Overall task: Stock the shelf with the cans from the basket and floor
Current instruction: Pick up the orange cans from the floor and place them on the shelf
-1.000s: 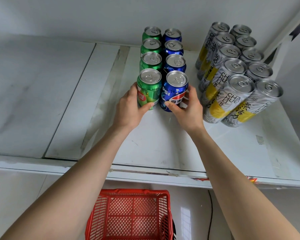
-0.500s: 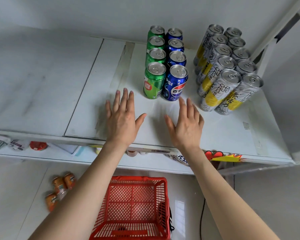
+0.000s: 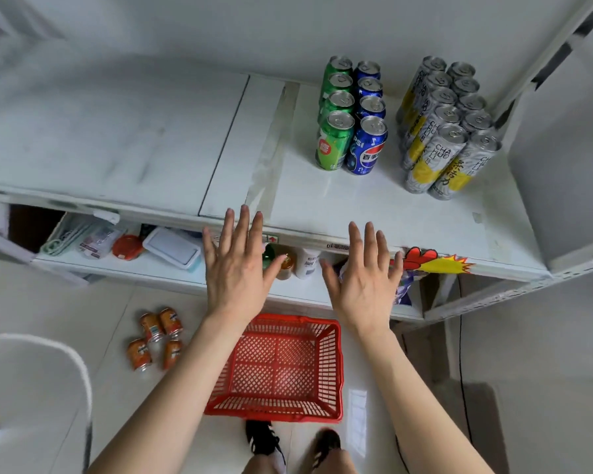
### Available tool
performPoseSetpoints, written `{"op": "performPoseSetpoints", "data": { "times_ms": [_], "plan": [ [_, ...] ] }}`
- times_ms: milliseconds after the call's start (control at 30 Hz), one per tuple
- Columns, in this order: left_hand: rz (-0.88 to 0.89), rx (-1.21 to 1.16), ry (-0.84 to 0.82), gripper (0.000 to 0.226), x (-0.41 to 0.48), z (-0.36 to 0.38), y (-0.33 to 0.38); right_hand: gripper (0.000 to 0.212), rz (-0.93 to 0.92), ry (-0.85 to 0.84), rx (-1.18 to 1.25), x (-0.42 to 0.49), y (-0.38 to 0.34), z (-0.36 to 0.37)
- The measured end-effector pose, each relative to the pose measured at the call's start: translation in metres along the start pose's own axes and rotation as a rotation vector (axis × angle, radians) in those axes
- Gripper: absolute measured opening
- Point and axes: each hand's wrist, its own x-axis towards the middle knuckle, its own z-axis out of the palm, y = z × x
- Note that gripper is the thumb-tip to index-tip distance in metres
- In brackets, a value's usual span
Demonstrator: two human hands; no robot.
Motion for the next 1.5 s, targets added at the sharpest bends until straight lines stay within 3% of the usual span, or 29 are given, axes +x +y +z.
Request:
{"op": "performPoseSetpoints", "data": {
  "times_ms": [700,1133,1500],
  "plan": [
    [-0.331,0.047,-0.019,0.072,-0.268,-0.058,-0.035,0.072,-0.289,-0.134,-0.002,-0.212,-0.049,-0.047],
    [-0.44,0.102,-0.111,0.073,-0.39,-0.11,-0.179,0.076,-0.362,-0.247,0.049,-0.315,-0.191,-0.02],
    [-0.449,0.094,-0.184,0.069,-0.408,-0.112,-0.296,0.077,-0.327,-0.291,0.023,-0.35,-0.282,0.033]
  ]
}}
